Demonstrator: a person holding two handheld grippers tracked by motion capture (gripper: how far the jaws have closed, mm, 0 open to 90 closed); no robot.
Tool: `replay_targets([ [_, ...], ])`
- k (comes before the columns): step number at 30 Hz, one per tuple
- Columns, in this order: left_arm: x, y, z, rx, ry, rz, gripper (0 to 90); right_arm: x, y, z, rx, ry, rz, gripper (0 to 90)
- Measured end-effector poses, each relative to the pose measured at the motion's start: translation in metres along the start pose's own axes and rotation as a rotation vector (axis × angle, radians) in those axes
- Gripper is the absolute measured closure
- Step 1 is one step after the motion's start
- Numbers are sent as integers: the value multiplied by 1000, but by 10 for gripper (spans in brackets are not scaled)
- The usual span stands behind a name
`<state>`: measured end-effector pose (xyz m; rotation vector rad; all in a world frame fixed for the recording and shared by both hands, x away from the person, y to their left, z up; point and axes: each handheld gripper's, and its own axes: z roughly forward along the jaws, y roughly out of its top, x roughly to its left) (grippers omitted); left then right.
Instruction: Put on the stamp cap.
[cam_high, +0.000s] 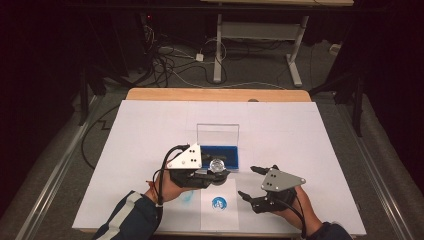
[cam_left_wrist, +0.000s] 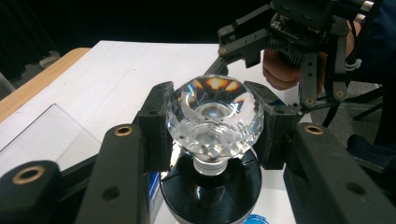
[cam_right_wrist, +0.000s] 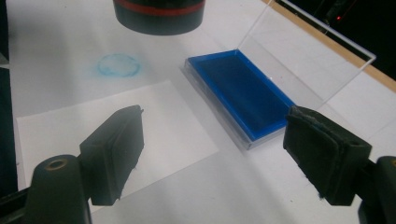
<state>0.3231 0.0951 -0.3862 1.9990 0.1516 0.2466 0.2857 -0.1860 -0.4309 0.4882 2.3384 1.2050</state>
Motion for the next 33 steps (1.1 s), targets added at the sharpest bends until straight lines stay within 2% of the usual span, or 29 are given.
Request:
replay_targets([
  [6, 3, -2, -6, -4, 16, -7, 536, -2, -3, -8, -9, -18, -20, 203],
  [16, 6, -3, -13, 0, 42, -4, 536, -7, -9, -20, -23, -71, -15, 206],
  [26, 9, -4, -18, 0, 58, -6, 536, -10, -14, -28, -27, -85, -9, 206],
  [33, 15, -7, -25, -11, 74, -24, 536, -14, -19, -32, -24, -95, 4, 206],
])
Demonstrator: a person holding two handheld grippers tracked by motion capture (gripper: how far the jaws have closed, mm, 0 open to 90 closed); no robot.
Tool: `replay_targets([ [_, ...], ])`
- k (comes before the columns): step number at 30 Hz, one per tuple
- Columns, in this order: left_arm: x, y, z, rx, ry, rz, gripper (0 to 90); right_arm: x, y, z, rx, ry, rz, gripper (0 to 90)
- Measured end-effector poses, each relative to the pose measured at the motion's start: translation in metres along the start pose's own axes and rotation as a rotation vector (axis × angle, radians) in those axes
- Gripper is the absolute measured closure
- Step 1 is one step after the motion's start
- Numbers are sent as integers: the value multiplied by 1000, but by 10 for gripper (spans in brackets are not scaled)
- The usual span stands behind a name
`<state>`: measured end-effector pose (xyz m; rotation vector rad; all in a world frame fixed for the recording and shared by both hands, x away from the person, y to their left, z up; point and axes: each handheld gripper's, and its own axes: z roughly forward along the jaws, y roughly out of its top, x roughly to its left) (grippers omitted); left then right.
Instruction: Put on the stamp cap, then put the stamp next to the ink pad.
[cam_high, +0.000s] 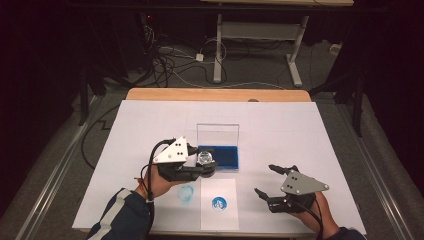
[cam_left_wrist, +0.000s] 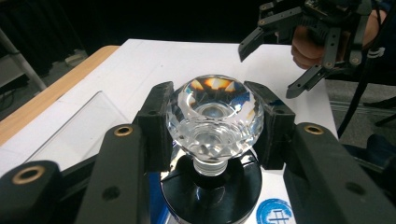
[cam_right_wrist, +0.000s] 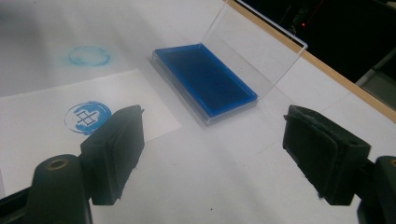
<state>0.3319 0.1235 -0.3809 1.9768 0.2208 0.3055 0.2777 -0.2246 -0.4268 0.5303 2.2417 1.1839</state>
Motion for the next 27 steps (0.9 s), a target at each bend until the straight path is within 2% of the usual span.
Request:
replay_targets([
  [6, 7, -4, -7, -3, 21, -14, 536, -5, -4, -3, -1, -14, 16, 206],
  [16, 14, -7, -13, -2, 50, -24, 537, -5, -9, -6, 12, -22, 16, 207],
  [27, 27, -17, -15, 24, 87, -55, 536, -2, -9, -3, 23, -7, 6, 208],
])
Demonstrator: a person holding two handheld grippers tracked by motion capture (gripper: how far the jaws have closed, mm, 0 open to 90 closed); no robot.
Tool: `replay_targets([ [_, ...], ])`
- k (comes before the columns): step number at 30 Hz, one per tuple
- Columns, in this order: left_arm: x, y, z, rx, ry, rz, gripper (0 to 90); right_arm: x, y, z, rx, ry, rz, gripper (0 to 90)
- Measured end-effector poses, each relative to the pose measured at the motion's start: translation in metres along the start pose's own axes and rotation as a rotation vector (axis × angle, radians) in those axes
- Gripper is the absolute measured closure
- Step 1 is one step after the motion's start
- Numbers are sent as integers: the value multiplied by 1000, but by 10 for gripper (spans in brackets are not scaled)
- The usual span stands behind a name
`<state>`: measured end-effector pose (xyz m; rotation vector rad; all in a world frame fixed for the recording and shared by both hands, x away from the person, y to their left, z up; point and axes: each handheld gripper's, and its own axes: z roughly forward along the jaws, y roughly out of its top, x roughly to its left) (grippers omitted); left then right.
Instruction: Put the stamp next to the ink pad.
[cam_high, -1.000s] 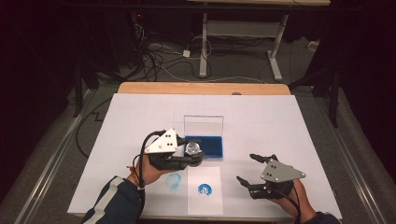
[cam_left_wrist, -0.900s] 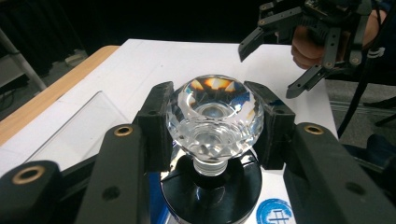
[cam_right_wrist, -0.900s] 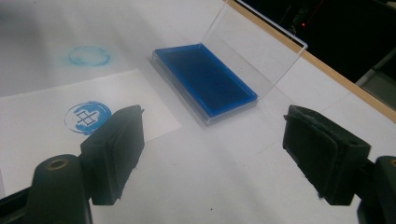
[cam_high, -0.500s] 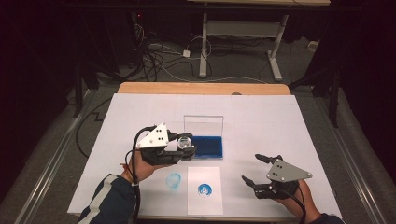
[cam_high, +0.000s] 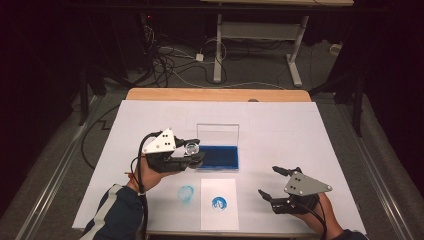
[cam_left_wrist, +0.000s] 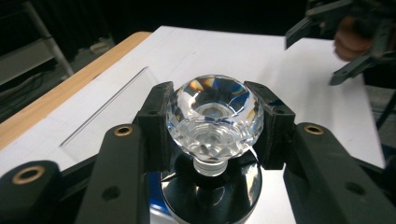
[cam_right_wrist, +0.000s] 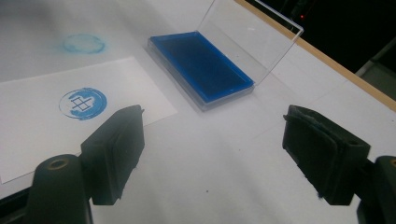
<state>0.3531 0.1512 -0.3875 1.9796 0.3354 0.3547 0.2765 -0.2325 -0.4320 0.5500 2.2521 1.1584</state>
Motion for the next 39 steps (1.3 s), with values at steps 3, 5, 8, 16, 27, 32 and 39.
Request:
replay_targets([
  [3, 4, -3, 1, 4, 6, -9, 536, 1, -1, 1, 7, 1, -4, 208],
  [5, 6, -6, 1, 13, 14, -14, 536, 0, -1, 1, 7, 0, -6, 208],
  [8, 10, -9, 3, 24, 33, -22, 536, 0, 0, 1, 6, -1, -6, 208],
  [16, 24, -22, 13, 59, 61, -54, 536, 2, -3, 3, 23, 6, -14, 210],
  [27, 40, -40, 24, 125, 102, -92, 536, 5, -4, 4, 35, 14, -18, 213],
  [32, 48, -50, 31, 158, 124, -119, 535, 6, -5, 4, 41, 18, -20, 214],
  [39, 53, -60, 37, 204, 157, -127, 535, 6, -5, 5, 46, 18, -24, 215],
])
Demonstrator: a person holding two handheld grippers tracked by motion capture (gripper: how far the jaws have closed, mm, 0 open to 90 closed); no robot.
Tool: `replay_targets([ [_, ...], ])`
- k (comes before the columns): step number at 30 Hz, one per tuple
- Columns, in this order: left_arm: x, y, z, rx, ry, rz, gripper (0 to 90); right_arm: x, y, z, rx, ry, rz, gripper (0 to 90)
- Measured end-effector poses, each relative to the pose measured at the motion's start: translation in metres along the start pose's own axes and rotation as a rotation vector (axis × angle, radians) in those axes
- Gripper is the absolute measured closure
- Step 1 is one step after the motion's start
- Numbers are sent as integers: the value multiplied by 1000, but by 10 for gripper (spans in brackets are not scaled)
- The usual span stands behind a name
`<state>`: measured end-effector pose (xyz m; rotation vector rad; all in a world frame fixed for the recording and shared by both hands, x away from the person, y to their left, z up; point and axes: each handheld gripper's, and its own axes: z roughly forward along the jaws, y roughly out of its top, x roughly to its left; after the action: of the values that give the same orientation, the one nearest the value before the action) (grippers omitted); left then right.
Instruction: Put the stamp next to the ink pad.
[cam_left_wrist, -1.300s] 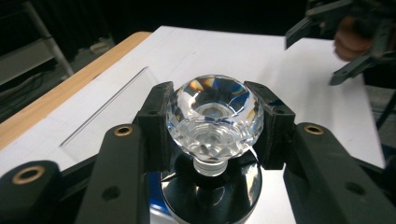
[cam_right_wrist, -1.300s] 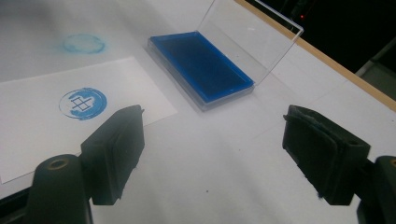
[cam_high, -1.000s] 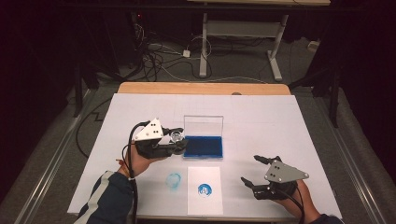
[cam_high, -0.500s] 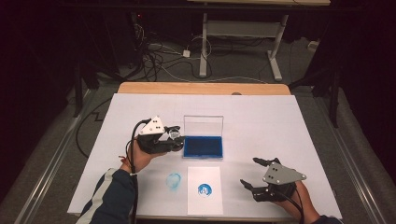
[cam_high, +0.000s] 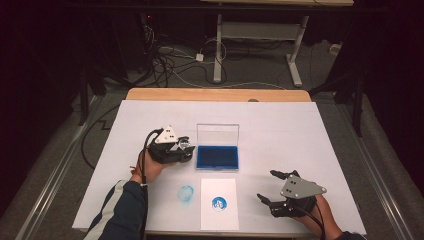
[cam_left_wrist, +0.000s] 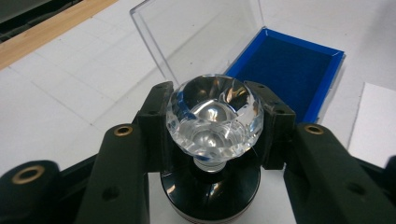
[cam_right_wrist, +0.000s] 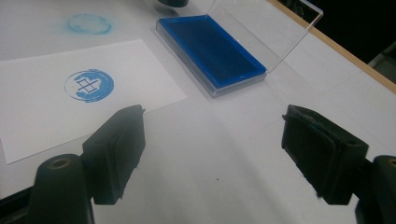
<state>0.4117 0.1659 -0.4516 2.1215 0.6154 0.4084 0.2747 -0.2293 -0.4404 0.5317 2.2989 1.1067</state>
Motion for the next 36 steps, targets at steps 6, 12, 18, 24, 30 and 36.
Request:
replay_targets([
  [6, 2, -5, 4, 10, 2, -18, 535, 0, -1, 1, 11, 3, -3, 216],
  [12, -2, -4, 8, -1, -13, -8, 534, 0, -1, 1, 15, 5, -6, 218],
  [18, -3, -5, 11, 20, -5, 3, 534, 1, -1, 1, 19, 7, -12, 218],
  [24, -5, -6, 16, 43, -5, 7, 532, 1, -1, 2, 25, 7, -15, 220],
  [30, -6, -5, 16, 49, 0, 4, 528, 1, -1, 2, 26, 8, -17, 221],
  [36, -8, -3, 12, 38, 10, 11, 454, 2, -1, 1, 26, 8, -21, 220],
])
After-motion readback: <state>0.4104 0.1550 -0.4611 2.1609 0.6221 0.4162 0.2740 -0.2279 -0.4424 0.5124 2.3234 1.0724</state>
